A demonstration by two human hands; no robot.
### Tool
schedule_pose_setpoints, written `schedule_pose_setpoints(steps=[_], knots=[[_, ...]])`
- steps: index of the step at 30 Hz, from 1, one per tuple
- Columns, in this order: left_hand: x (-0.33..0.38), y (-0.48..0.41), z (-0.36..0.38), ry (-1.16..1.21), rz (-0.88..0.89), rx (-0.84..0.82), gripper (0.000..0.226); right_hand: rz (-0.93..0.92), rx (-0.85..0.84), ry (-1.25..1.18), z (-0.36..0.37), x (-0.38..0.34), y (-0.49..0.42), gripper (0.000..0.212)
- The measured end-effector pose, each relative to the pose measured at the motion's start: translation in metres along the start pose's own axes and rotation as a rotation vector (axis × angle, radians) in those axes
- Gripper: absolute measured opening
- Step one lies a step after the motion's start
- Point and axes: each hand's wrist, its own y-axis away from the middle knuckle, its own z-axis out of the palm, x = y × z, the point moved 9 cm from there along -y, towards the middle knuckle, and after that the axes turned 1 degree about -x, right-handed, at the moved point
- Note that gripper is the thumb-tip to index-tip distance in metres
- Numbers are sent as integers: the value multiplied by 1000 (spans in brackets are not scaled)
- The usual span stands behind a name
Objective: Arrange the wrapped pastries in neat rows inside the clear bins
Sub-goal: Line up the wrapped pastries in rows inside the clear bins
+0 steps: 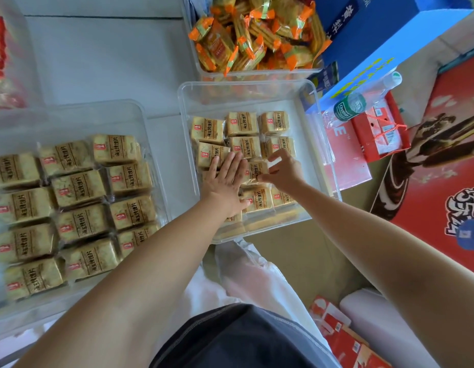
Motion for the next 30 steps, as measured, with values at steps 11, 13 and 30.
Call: schedule_pose_setpoints(steps=[11,13,30], knots=[[6,-2,-6,-19,43,11,100,36,-53,-161,-41,20,1,33],[10,-2,-8,-29,116,32,96,32,16,-40,-50,23,2,33],[24,-10,11,-205,227,-54,64,-511,94,406,-9,-5,9,31]])
